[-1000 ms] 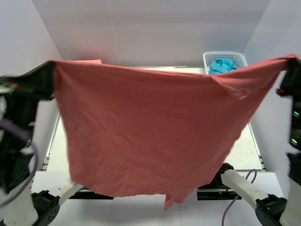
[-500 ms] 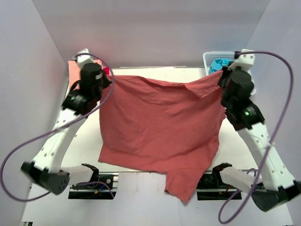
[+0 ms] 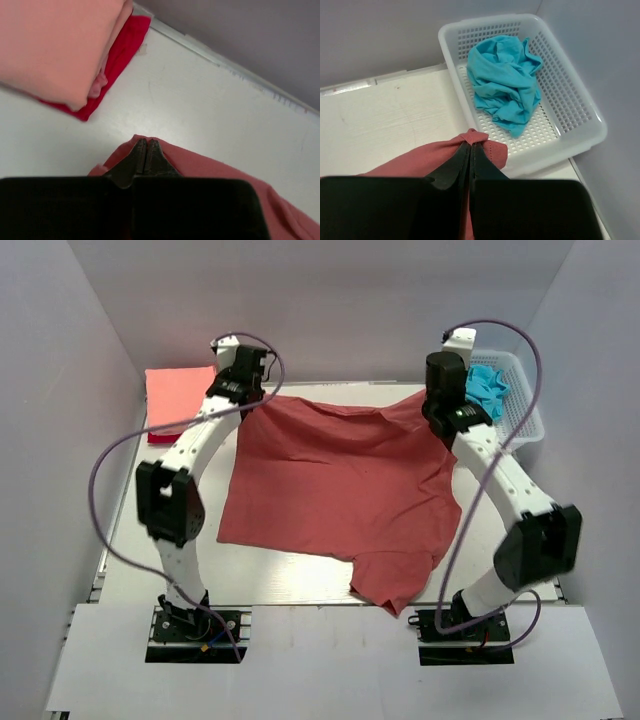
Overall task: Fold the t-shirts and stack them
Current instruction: Flatten out the tshirt
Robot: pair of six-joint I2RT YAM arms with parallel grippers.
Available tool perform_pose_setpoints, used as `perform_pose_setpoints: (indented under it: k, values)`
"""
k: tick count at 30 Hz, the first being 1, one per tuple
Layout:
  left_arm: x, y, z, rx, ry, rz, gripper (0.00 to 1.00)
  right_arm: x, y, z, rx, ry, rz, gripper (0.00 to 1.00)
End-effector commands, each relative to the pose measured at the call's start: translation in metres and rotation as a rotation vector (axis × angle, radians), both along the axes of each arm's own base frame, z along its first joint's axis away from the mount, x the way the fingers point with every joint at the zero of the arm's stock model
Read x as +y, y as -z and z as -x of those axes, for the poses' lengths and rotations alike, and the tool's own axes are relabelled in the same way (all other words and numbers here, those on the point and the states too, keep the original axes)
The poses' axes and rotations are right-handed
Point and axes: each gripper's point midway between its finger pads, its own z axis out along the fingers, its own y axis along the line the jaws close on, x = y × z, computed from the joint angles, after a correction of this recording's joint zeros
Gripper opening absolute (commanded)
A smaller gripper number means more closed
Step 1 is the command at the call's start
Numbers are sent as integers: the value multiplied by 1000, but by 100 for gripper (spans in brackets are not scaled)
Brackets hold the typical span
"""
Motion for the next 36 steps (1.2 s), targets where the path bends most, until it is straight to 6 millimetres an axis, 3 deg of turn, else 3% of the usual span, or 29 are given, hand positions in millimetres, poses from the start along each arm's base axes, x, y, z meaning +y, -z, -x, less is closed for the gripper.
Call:
perform_pose_setpoints:
  k: [1, 2, 4, 5, 6, 8, 9, 11, 12, 13, 14, 15, 16, 17, 18, 19, 20, 21, 22, 26, 28, 29, 30, 31, 32, 33, 34, 35, 36]
  values:
    - [22, -29, -41, -84, -47, 26, 0, -7, -32, -28, -112, 60, -59, 0]
    - [18, 5, -58, -24, -30, 29, 0, -6, -23, -49, -97, 69, -59, 0]
    - [29, 0, -83, -60, -48, 48, 0, -9, 0, -70, -48, 87, -50, 0]
    - [27, 6, -94, -62, -32, 67, 0, -9, -23, -81, -92, 89, -68, 0]
    - [28, 17, -112, -82, -32, 77, 0, -11, -3, -95, -58, 99, -57, 0]
    - [27, 25, -129, -102, 8, 82, 3, -4, -4, -124, -75, 70, -47, 0]
    - [33, 24, -142, -154, 13, 87, 10, -2, 36, -147, -26, 64, -26, 0]
    - [32, 36, -157, -179, 50, 87, 31, 12, 24, -174, -88, -48, 28, 0]
    - [33, 29, -168, -227, 77, 92, 53, 17, 52, -196, -92, -81, 47, 10]
    - [26, 29, -174, -242, 108, 109, 99, 35, 37, -211, -132, -199, 72, 57]
    - [22, 29, -186, -262, 149, 134, 100, 42, 1, -220, -210, -229, 59, 81]
    - [18, 24, -191, -281, 169, 144, 100, 46, 63, -231, -66, -254, 63, 90]
    - [23, 18, -195, -298, 173, 150, 100, 69, 24, -235, -141, -369, 33, 90]
    - [19, 20, -195, -293, 198, 162, 100, 75, 11, -231, -158, -388, 19, 90]
    - [19, -4, -190, -331, 201, 163, 100, 81, 28, -226, -110, -406, 15, 90]
    - [15, -19, -188, -369, 226, 173, 100, 89, 5, -213, -139, -469, -5, 90]
    - [17, -7, -181, -338, 229, 162, 100, 96, -27, -194, -187, -488, -57, 90]
    - [16, -16, -176, -342, 242, 157, 100, 98, 20, -186, -91, -500, -79, 90]
    - [16, -36, -167, -356, 255, 153, 100, 100, -22, -164, -142, -538, -99, 90]
    - [-1, -29, -140, -253, 325, 131, 100, 107, 4, -121, 37, -549, -189, 90]
    - [-16, -21, -126, -202, 391, 160, 100, 113, 20, -102, 107, -552, -235, 90]
    - [-17, 5, -114, -131, 401, 170, 100, 110, 29, -87, 168, -542, -243, 90]
    - [-16, 0, -104, -121, 400, 171, 100, 108, 24, -75, 170, -508, -276, 90]
    - [-22, 24, -90, -53, 410, 187, 100, 105, 61, -60, 270, -492, -281, 90]
    - [-20, 35, -80, -10, 406, 189, 100, 101, 47, -44, 263, -487, -294, 90]
    - [-18, 44, -71, 22, 403, 190, 100, 100, 56, -35, 282, -445, -342, 90]
    - [-10, 61, -56, 73, 362, 186, 100, 96, 101, -15, 391, -423, -351, 90]
    - [-7, 71, -47, 107, 349, 180, 100, 93, 86, -2, 360, -427, -364, 90]
    - [-8, 91, -35, 154, 358, 190, 100, 81, 126, 16, 438, -354, -382, 90]
